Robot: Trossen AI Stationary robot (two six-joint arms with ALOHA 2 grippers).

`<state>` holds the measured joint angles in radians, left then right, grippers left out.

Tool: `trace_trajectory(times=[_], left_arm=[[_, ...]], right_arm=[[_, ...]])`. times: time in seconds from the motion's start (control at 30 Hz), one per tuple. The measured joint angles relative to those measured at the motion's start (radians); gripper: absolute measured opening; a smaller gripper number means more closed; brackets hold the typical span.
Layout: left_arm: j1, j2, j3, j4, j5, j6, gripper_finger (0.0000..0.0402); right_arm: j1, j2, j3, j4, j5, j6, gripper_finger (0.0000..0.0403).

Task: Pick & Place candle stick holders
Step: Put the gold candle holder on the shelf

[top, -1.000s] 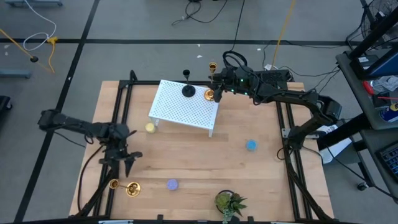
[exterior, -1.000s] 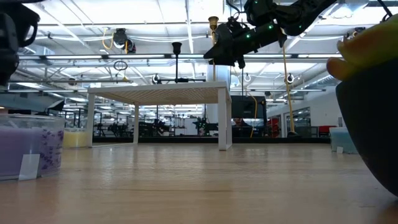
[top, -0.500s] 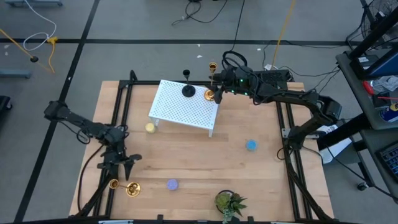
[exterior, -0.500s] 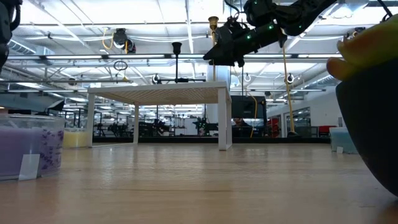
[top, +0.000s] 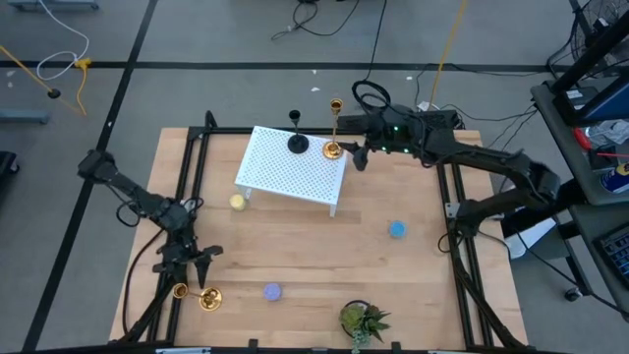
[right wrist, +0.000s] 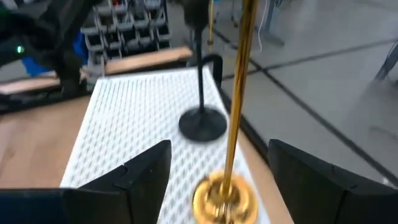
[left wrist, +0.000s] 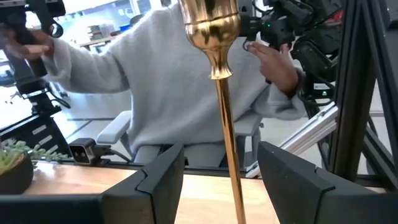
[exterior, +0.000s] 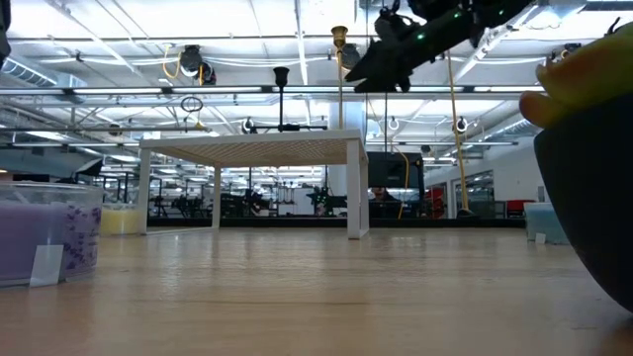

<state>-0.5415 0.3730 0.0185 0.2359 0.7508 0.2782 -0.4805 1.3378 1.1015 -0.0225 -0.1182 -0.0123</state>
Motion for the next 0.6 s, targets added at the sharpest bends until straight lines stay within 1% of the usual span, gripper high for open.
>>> trace_trajectory(times=[0.13,0.27,0.47,0.6], left_arm=[[-0.028,0.000,0.000,0.004,-0.050,-0.022,0.0211],[-0.052,0.001,0.000,0.027,-0.099,-0.030,0.0211],[-0.092,0.061,0.000,0.087,-0.108,-0.060,0.0211],[-0.119,0.137,0.000,0.176,-0.154,-0.052,0.0211]], right_arm=[[0.025,-0.057,0.000,-0.142,0.000,0.055,0.0264],[0.061,-0.094,0.000,-0.221,-0.014,0.086,0.0263],[0.111,-0.117,0.000,-0.237,-0.014,0.079,0.0263],[0.128,-0.117,0.000,-0.237,-0.014,0.078,0.0263]])
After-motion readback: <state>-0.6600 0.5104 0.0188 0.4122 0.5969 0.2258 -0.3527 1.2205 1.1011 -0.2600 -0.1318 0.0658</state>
